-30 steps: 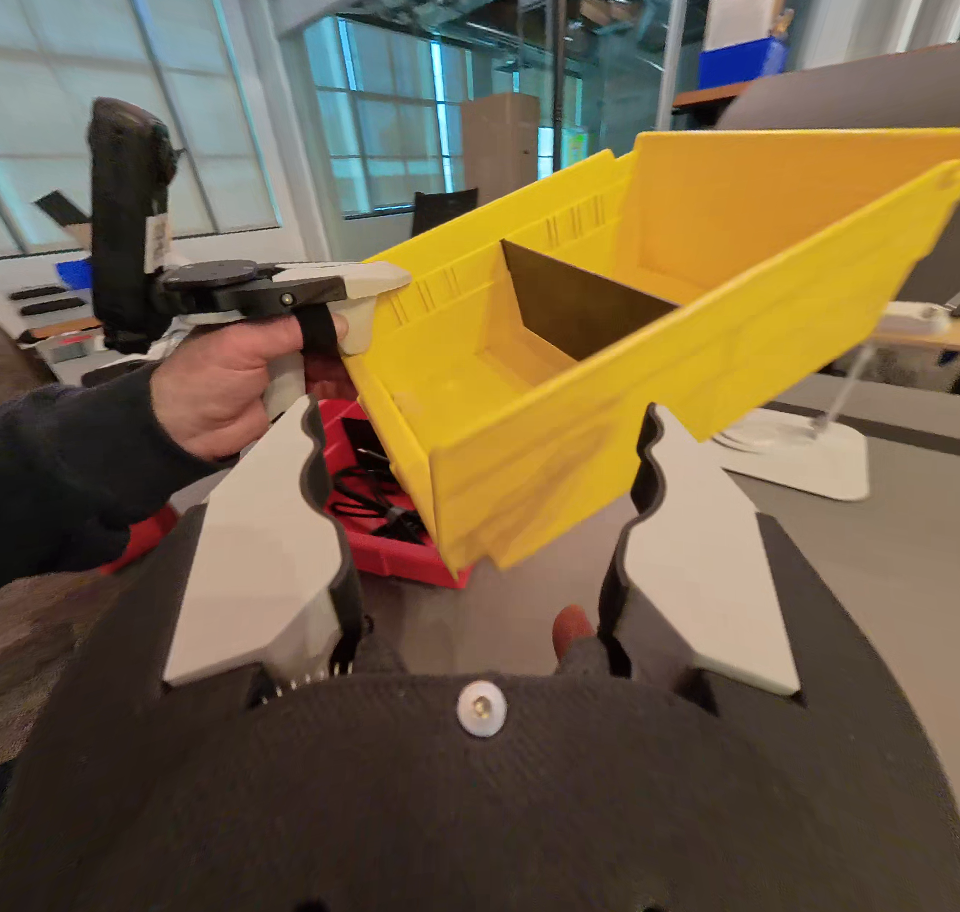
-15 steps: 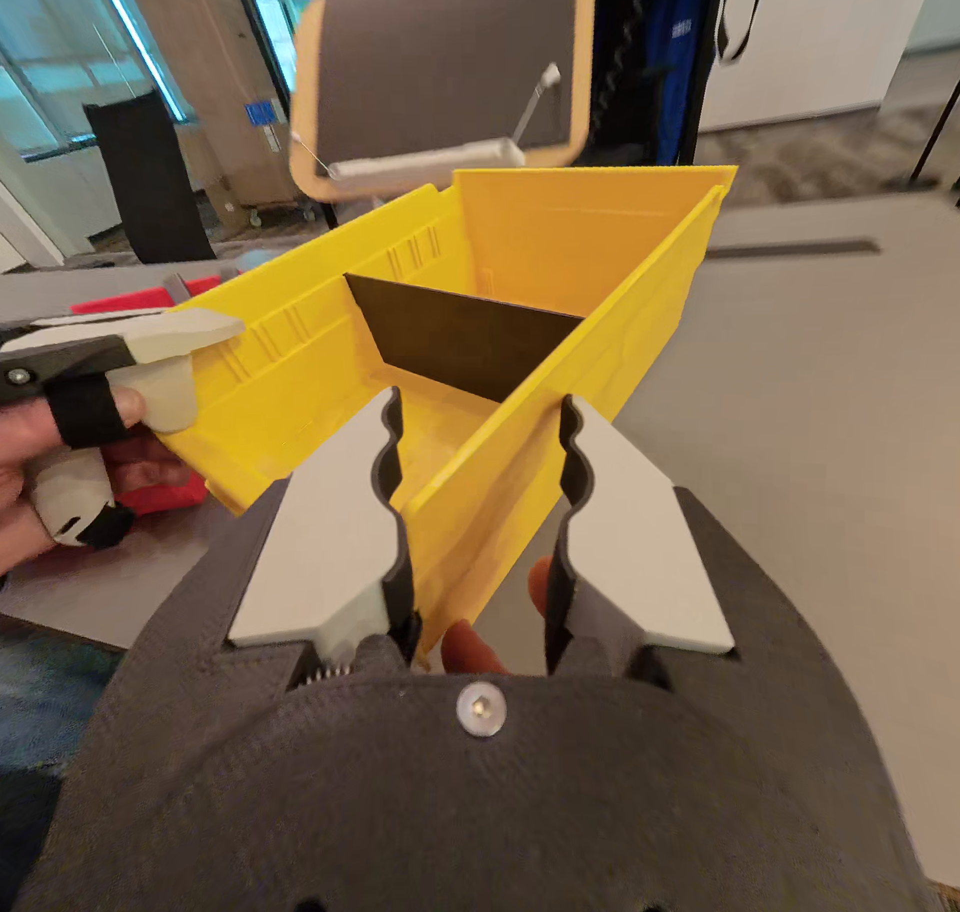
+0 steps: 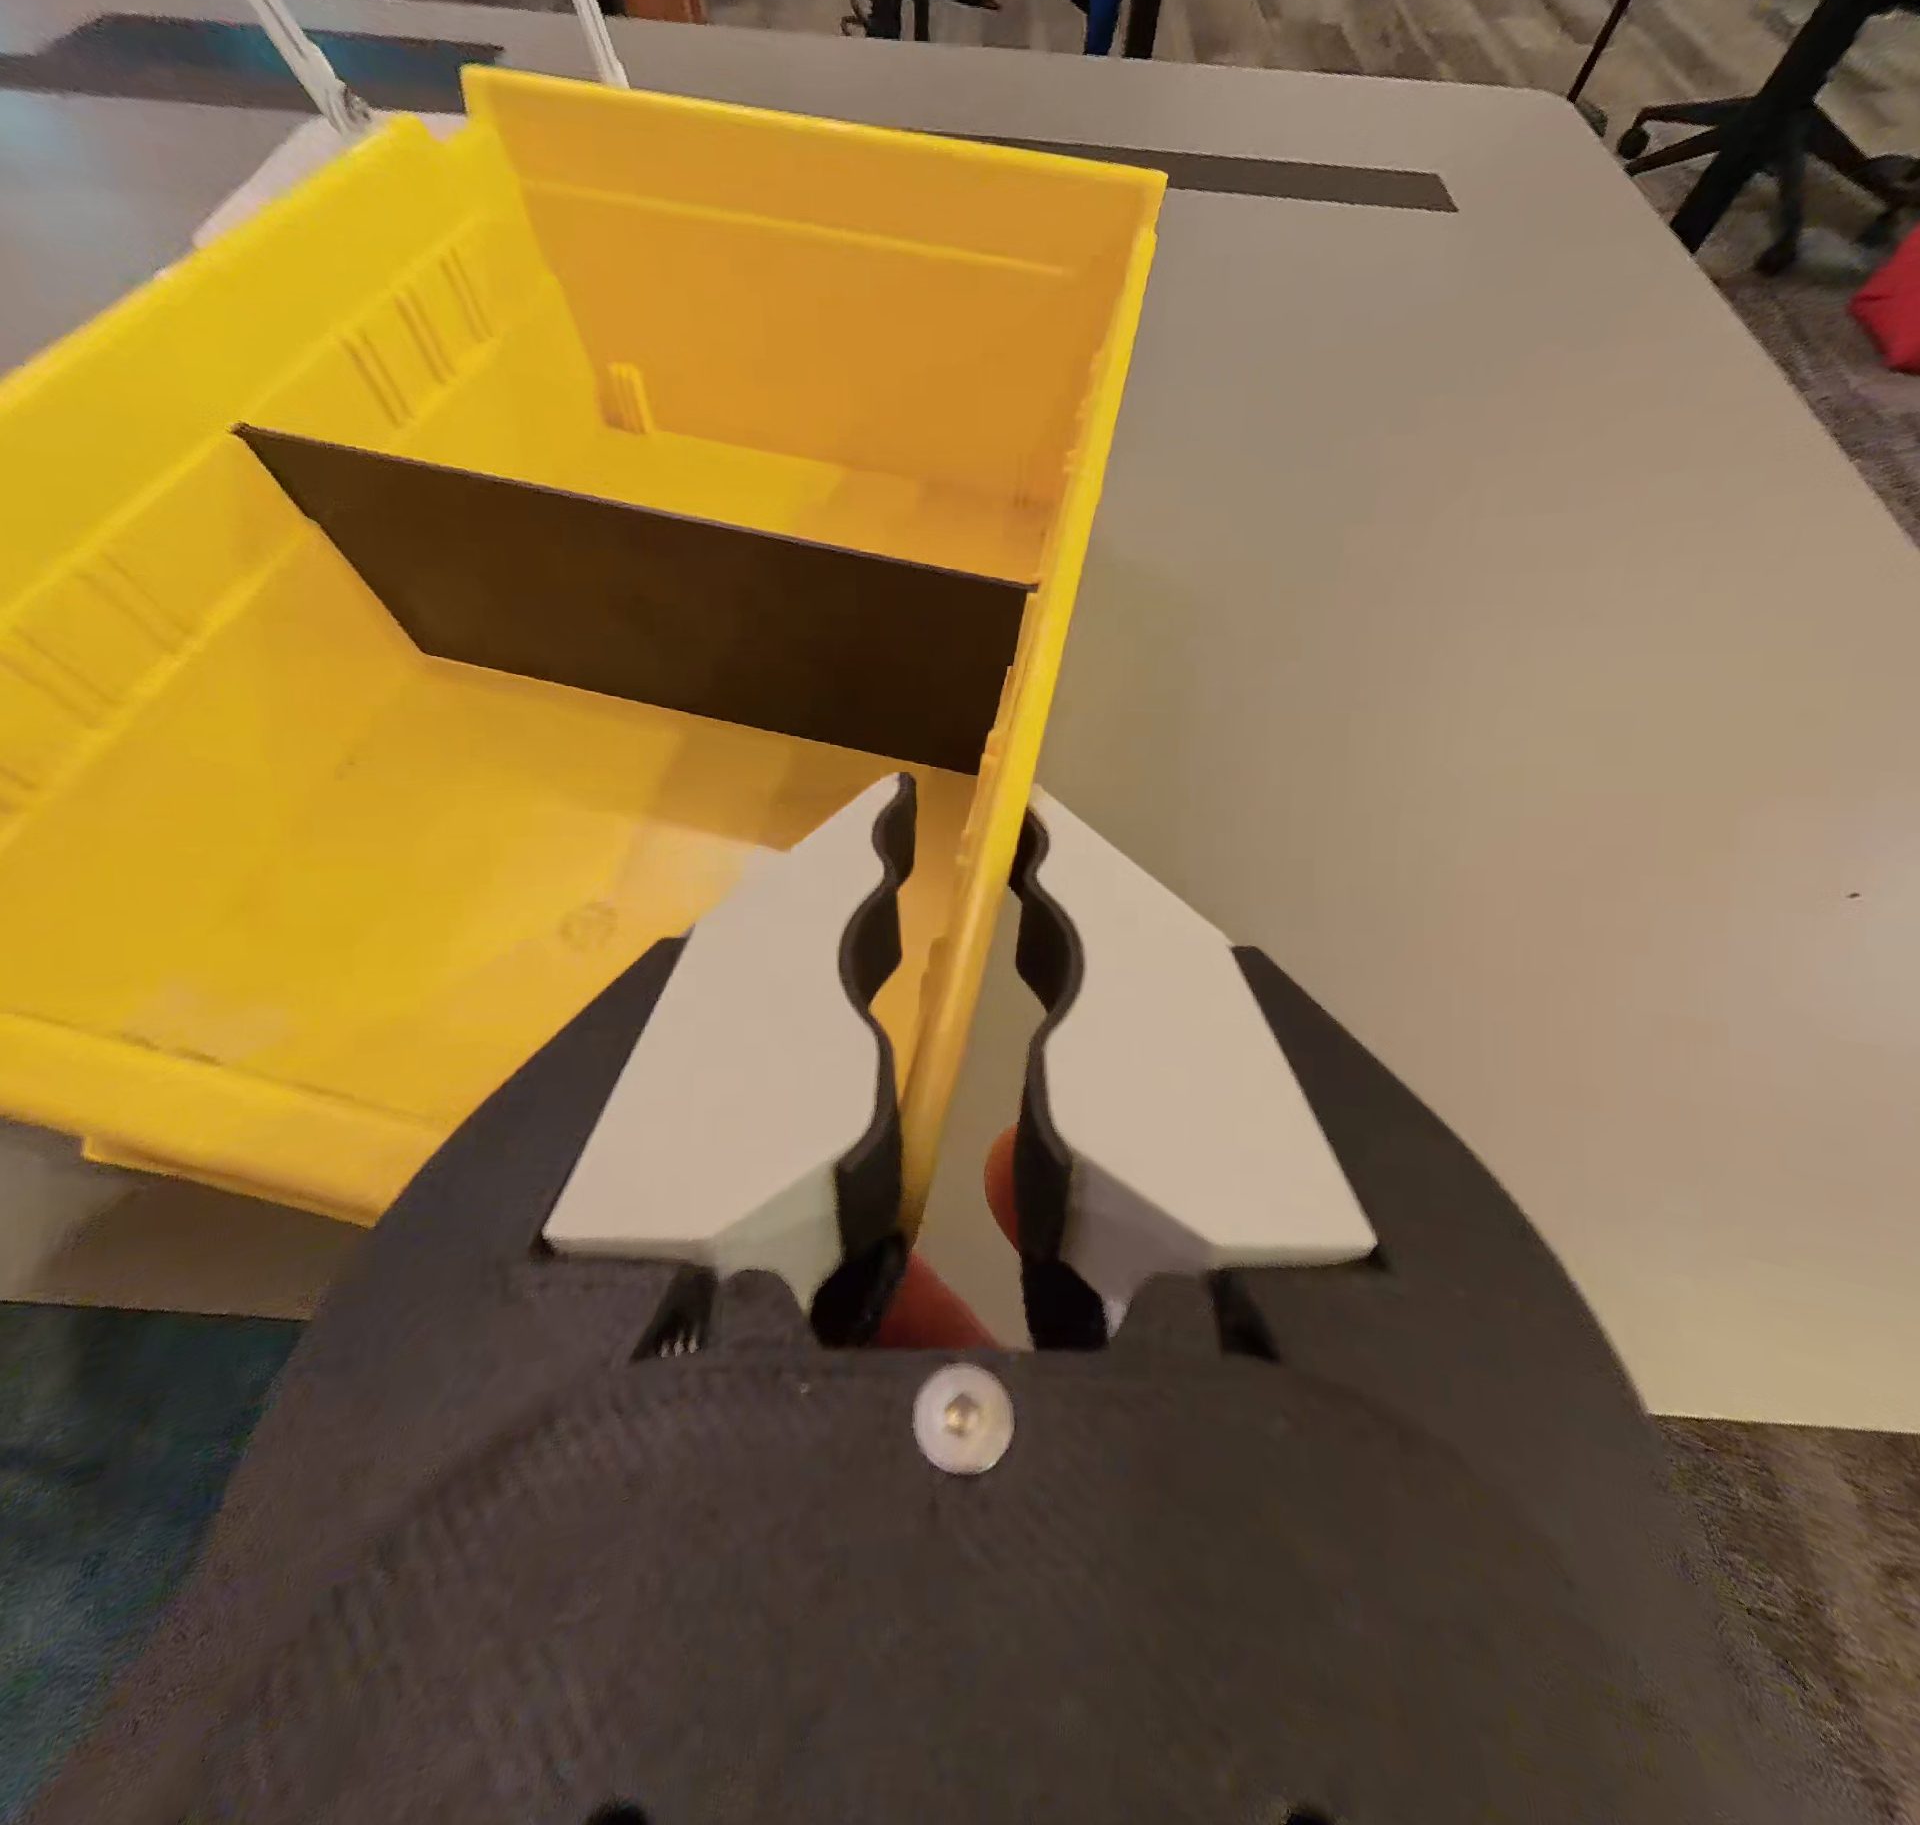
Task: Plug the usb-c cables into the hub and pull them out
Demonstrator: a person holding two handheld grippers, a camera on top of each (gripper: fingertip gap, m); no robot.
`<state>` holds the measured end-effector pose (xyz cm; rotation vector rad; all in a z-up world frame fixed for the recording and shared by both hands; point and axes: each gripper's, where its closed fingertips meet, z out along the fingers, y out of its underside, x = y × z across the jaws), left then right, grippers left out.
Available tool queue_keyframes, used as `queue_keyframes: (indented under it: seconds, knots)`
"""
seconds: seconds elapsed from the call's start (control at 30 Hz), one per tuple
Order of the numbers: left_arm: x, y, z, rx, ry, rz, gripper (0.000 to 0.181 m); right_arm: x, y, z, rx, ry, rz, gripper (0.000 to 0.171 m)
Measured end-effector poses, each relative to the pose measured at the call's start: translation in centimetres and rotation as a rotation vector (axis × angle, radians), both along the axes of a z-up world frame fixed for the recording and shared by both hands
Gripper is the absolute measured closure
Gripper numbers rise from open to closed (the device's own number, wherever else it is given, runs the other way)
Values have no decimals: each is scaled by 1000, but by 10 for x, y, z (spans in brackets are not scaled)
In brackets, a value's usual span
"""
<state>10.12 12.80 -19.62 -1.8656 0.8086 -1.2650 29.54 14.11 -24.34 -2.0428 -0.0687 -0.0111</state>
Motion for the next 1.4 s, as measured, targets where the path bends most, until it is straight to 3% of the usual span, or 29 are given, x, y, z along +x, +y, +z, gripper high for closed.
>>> queue_keyframes:
  seconds: [0.1, 0.17, 0.23, 0.3, 0.37, 0.5, 0.67, 0.77, 0.83, 1.0, 1.13, 1.4]
  knots:
    - [-39, -19, 37, 59, -63, 6, 111, 4, 2, -1, -21, -97, -1, 159]
    - [-83, -17, 54, 204, -2, 102, 109, 7, 5, -2, -28, -129, -15, 162]
    - [-144, 2, 56, 354, 165, 303, 109, 14, 9, -3, -36, -157, -33, 163]
    - [-222, 23, 49, 468, 369, 545, 112, 21, 14, -3, -41, -183, -41, 162]
    - [-292, 33, 44, 493, 442, 741, 111, 27, 21, -3, -44, -201, -46, 161]
    - [-377, 36, -5, 298, 607, 864, 81, 38, 36, -4, -59, -208, -64, 160]
    - [-387, 35, -56, 147, 682, 800, 77, 40, 43, -4, -63, -234, -71, 160]
    - [-379, 41, -67, 107, 659, 773, 115, 39, 40, -4, -61, -246, -68, 160]
    - [-399, 51, -70, 187, 801, 813, 133, 40, 38, -4, -61, -249, -69, 160]
    - [-438, 61, -72, 94, 742, 893, 175, 50, 36, -3, -50, -267, -74, 159]
    - [-448, 67, -73, 55, 690, 867, 175, 55, 37, -3, -47, -267, -64, 159]
    - [-480, 72, -74, 66, 756, 859, 175, 80, 36, -4, -71, -268, -68, 158]
